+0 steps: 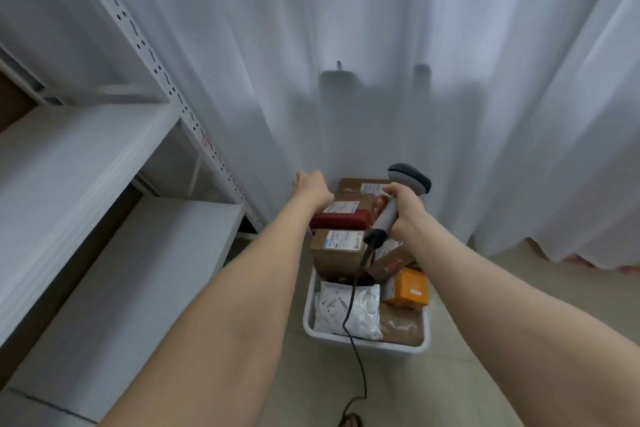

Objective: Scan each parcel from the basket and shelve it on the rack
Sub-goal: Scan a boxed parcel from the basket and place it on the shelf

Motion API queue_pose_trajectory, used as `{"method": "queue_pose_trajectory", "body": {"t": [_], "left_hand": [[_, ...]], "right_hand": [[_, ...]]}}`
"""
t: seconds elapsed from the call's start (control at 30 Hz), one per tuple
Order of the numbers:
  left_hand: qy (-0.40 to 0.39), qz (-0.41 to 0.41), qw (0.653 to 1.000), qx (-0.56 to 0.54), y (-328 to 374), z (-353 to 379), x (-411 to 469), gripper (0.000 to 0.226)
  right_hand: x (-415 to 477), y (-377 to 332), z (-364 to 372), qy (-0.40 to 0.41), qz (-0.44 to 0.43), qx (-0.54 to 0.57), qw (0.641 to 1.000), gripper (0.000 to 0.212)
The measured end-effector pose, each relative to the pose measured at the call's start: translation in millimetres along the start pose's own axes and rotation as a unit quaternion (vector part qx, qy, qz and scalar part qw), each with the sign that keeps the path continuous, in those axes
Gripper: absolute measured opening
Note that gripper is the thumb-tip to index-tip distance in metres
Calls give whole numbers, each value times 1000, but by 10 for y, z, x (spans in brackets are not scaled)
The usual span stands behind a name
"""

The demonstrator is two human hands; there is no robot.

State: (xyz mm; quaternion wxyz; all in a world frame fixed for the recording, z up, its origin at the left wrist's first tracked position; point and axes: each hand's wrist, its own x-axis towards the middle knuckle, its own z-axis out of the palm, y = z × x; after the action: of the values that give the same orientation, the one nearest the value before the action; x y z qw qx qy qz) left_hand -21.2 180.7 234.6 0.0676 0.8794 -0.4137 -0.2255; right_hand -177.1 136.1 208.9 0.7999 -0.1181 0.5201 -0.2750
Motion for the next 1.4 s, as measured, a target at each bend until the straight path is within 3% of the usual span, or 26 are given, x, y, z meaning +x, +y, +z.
{"method": "queue_pose_trajectory", "body": {"t": [0.5, 0.57, 0.7, 0.87, 1.07, 1.17, 1.4], "left_hand": [[-129, -95, 986, -48, -923, 2026, 1674, 59], [-135, -121, 981, -63, -1077, 2255, 1919, 62], [-136, -165, 973, -86, -1313, 2665, 2373, 69], [-145, -219, 954, -143, -1533, 3064, 2726, 79], [-160, -243, 937, -194, -1602, 3202, 2745, 66], [-141, -266, 930, -213, -1590, 3070, 2633, 56], [-61, -281, 916, -281, -1412, 2374, 2232, 53]], "right_hand": [[2255, 788, -452, 134, 64, -21, 989, 8], [2564, 914, -496, 151, 69, -37, 985, 16], [3093, 1085, -589, 170, 74, -71, 980, 55], [3543, 1224, -690, 175, 80, -95, 977, 54], [3616, 1330, -718, 158, 95, -102, 978, 44], [3495, 1312, -708, 157, 89, -110, 977, 40], [2853, 1062, -571, 147, 71, -112, 980, 41]]}}
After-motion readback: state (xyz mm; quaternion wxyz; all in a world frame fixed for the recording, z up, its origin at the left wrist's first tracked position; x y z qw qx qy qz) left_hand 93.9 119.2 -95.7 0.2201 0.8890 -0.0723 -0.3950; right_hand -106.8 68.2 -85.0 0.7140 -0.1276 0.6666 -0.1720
